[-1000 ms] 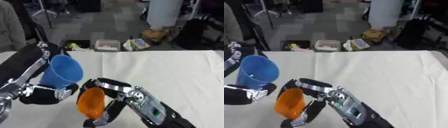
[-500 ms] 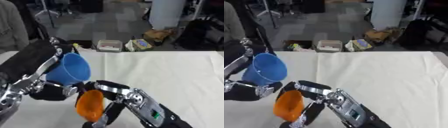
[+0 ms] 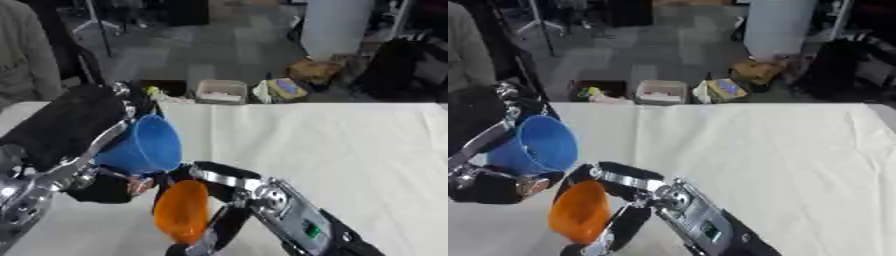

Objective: Pour the contents of one cup into another cup.

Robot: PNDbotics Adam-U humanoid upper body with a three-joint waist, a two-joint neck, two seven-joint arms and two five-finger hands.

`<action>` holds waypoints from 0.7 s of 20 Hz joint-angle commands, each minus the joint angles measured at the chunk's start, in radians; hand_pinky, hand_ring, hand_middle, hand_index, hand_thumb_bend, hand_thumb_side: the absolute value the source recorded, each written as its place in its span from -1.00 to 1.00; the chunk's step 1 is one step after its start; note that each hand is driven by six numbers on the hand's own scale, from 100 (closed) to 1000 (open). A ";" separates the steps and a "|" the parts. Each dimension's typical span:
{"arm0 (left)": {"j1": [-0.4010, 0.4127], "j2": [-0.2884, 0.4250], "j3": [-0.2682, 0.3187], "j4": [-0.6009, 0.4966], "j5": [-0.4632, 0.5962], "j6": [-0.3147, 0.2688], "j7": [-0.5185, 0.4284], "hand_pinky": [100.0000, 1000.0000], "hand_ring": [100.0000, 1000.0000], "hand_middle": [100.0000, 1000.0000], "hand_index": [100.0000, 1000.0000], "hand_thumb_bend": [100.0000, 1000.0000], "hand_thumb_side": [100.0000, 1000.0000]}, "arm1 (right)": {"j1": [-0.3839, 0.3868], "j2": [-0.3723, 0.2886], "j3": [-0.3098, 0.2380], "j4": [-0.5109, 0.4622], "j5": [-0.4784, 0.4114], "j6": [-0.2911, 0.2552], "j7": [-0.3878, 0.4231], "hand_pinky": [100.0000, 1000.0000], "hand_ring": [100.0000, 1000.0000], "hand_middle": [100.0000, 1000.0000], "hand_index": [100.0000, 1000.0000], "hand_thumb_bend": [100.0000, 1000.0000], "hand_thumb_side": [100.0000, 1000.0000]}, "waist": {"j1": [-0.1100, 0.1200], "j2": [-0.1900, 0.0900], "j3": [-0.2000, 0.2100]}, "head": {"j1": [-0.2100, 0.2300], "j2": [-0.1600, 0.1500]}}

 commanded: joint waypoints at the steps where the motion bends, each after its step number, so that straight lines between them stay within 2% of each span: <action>1: -0.005 0.019 0.022 -0.025 -0.052 -0.028 -0.006 -0.66 -1.00 -0.94 -0.24 -0.44 -1.00 | -0.012 -0.001 -0.009 -0.011 -0.002 -0.001 -0.005 -0.92 -0.76 -0.39 -0.20 -0.62 -1.00 | 0.002 -0.018 0.003 | 0.000 -0.014; 7: 0.007 0.025 0.036 -0.042 -0.135 -0.086 -0.006 -0.70 -1.00 -0.95 -0.25 -0.41 -1.00 | -0.009 -0.002 -0.013 -0.008 -0.002 0.000 -0.009 -0.92 -0.76 -0.39 -0.20 -0.62 -1.00 | 0.002 -0.018 0.008 | -0.004 -0.015; 10: 0.013 0.025 0.036 -0.043 -0.167 -0.106 0.003 -0.77 -1.00 -0.96 -0.25 -0.40 -1.00 | -0.007 -0.002 -0.014 -0.006 -0.003 0.001 -0.010 -0.92 -0.76 -0.39 -0.20 -0.62 -1.00 | 0.002 -0.019 0.010 | -0.007 -0.014; 11: 0.014 0.025 0.035 -0.043 -0.176 -0.115 0.008 -0.88 -1.00 -0.96 -0.25 -0.39 -1.00 | -0.006 -0.002 -0.014 -0.005 -0.003 0.002 -0.010 -0.92 -0.76 -0.39 -0.20 -0.61 -1.00 | 0.003 -0.019 0.012 | -0.008 -0.013; 14: 0.017 0.023 0.035 -0.043 -0.201 -0.134 0.019 -1.00 -1.00 -0.96 -0.25 -0.39 -1.00 | -0.005 -0.002 -0.016 -0.002 -0.004 0.003 -0.012 -0.92 -0.76 -0.38 -0.20 -0.61 -1.00 | 0.004 -0.020 0.016 | -0.010 -0.010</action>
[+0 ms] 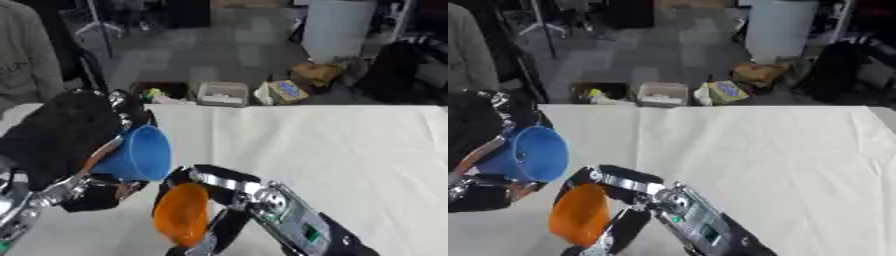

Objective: Pour the contents of one cup into another cup.

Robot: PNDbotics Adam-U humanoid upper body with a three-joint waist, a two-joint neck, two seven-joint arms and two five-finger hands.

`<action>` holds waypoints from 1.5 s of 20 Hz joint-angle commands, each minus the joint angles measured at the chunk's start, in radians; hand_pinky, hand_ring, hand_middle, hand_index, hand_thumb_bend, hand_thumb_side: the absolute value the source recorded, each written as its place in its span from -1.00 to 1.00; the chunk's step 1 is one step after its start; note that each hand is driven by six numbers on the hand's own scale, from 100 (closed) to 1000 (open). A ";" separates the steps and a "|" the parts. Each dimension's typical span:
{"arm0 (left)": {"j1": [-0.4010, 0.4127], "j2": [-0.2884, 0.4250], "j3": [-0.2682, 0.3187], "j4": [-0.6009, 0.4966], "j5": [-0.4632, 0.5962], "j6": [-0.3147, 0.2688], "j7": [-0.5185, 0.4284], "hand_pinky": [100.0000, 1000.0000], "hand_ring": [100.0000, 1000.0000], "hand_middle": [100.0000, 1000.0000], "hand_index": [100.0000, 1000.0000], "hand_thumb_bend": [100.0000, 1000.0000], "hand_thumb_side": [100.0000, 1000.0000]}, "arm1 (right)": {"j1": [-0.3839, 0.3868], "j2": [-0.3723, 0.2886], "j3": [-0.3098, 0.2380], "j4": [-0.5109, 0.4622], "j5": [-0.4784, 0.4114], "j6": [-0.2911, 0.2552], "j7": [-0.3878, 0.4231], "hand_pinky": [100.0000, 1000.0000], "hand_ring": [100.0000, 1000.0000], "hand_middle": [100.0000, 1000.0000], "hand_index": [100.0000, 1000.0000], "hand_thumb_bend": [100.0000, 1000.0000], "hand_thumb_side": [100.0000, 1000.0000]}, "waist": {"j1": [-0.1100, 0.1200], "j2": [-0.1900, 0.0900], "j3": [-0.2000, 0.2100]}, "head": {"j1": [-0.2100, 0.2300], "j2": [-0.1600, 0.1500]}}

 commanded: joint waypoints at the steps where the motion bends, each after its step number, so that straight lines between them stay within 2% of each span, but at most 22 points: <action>1: -0.010 0.021 0.015 -0.018 -0.028 -0.022 0.010 -1.00 -1.00 -0.96 -0.25 -0.38 -1.00 | -0.014 -0.002 -0.010 -0.006 -0.004 0.002 -0.004 -0.92 -0.76 -0.38 -0.20 -0.61 -1.00 | 0.004 -0.020 0.004 | -0.004 -0.006; 20: -0.030 0.014 -0.001 -0.018 -0.131 -0.148 0.018 -1.00 -1.00 -0.97 -0.24 -0.34 -1.00 | -0.009 -0.002 -0.011 0.002 -0.002 0.003 -0.005 -0.94 -0.76 -0.38 -0.20 -0.61 -1.00 | 0.004 -0.024 0.014 | -0.013 0.001; 30: -0.044 0.005 -0.007 -0.018 -0.156 -0.191 0.015 -1.00 -1.00 -0.97 -0.24 -0.33 -1.00 | -0.005 -0.009 -0.012 0.002 -0.005 0.003 -0.003 -0.94 -0.76 -0.37 -0.21 -0.62 -1.00 | 0.006 -0.026 0.014 | -0.014 0.004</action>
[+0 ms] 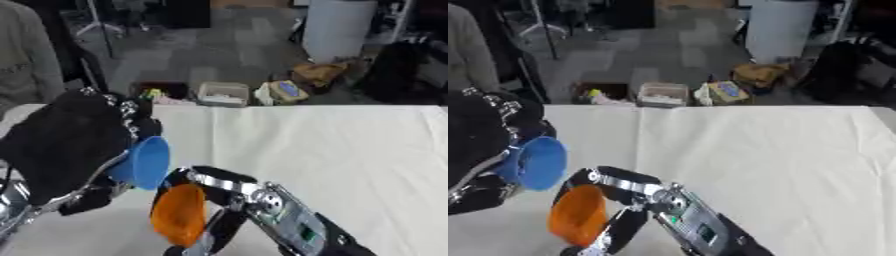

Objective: Pour the contents of one cup into another cup.

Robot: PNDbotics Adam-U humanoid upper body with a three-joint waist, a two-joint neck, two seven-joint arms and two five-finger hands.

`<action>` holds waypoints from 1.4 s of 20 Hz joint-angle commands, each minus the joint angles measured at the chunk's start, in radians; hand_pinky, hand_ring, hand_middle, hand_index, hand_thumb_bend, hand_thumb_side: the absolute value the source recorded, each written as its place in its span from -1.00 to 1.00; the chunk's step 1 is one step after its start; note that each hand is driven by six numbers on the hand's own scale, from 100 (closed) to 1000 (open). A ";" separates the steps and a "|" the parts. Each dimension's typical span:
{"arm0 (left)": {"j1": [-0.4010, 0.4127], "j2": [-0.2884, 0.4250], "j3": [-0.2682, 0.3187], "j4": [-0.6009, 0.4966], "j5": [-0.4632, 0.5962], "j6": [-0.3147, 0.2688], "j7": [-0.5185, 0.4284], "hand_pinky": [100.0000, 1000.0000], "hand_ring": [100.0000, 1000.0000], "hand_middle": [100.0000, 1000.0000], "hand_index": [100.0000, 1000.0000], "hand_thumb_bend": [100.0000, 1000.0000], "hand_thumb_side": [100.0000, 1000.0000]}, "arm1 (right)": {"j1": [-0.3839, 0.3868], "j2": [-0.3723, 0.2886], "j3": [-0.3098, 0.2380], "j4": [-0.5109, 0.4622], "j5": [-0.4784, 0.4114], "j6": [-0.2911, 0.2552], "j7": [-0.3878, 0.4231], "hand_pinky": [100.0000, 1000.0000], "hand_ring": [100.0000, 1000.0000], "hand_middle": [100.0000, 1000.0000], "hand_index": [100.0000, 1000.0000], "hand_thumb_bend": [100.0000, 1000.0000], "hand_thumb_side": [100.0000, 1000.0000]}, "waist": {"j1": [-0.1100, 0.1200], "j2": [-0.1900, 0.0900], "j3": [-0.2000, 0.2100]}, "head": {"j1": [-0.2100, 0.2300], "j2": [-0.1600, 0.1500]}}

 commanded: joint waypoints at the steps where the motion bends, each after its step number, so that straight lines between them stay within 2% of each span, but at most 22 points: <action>1: -0.022 0.005 0.006 -0.018 -0.012 -0.012 -0.001 -1.00 -1.00 -0.97 -0.23 -0.33 -1.00 | -0.014 -0.009 -0.012 -0.008 -0.006 0.003 -0.003 -0.94 -0.76 -0.37 -0.21 -0.61 -1.00 | 0.003 -0.022 0.002 | -0.003 0.003; 28: -0.046 -0.004 0.003 -0.018 -0.050 -0.083 0.012 -0.99 -1.00 -0.97 -0.22 -0.36 -1.00 | -0.014 -0.010 -0.013 -0.007 -0.007 0.005 -0.004 -0.95 -0.75 -0.37 -0.22 -0.60 -1.00 | 0.007 -0.023 0.001 | -0.005 0.001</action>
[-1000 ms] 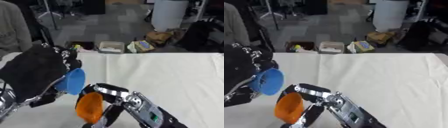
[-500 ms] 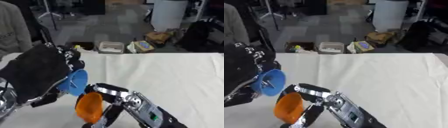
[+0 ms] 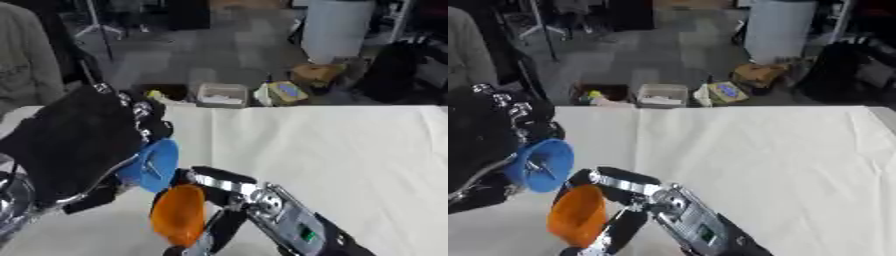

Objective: Pour the contents of one cup into another cup.

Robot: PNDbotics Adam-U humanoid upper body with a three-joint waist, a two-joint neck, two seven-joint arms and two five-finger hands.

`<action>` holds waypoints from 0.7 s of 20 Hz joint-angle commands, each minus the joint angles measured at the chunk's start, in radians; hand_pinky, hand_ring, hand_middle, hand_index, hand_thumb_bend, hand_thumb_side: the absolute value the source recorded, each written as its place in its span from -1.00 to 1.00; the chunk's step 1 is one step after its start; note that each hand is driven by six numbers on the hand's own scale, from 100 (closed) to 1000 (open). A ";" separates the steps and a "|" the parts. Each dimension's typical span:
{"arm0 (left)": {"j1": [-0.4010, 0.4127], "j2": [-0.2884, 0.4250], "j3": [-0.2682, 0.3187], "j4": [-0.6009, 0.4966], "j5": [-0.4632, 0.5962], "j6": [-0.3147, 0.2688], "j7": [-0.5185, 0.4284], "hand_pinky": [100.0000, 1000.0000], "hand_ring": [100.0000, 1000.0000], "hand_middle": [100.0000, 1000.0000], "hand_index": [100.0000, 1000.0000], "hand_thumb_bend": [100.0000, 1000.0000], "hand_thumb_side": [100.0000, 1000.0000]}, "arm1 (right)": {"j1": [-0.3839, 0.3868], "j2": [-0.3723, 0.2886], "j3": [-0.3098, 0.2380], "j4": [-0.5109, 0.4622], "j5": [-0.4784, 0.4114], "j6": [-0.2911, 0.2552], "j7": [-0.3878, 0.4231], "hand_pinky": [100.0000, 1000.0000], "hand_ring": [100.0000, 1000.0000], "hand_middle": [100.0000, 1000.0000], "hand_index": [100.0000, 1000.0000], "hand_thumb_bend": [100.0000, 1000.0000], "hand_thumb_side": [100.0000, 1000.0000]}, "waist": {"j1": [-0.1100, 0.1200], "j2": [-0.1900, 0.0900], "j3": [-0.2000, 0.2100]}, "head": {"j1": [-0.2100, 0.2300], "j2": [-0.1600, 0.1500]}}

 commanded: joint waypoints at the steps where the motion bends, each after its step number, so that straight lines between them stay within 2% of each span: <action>1: -0.020 0.013 0.009 -0.018 -0.015 -0.002 -0.004 -0.99 -1.00 -0.97 -0.22 -0.37 -1.00 | -0.014 -0.009 -0.013 -0.010 -0.006 0.002 -0.002 -0.95 -0.75 -0.36 -0.22 -0.59 -1.00 | 0.004 -0.021 0.001 | -0.001 0.001; 14: -0.019 0.014 0.006 -0.018 -0.042 -0.010 -0.014 -0.97 -1.00 -0.98 -0.22 -0.38 -1.00 | -0.014 -0.009 -0.012 -0.013 -0.007 0.004 -0.004 -0.95 -0.74 -0.36 -0.22 -0.58 -1.00 | 0.005 -0.021 0.000 | -0.001 0.000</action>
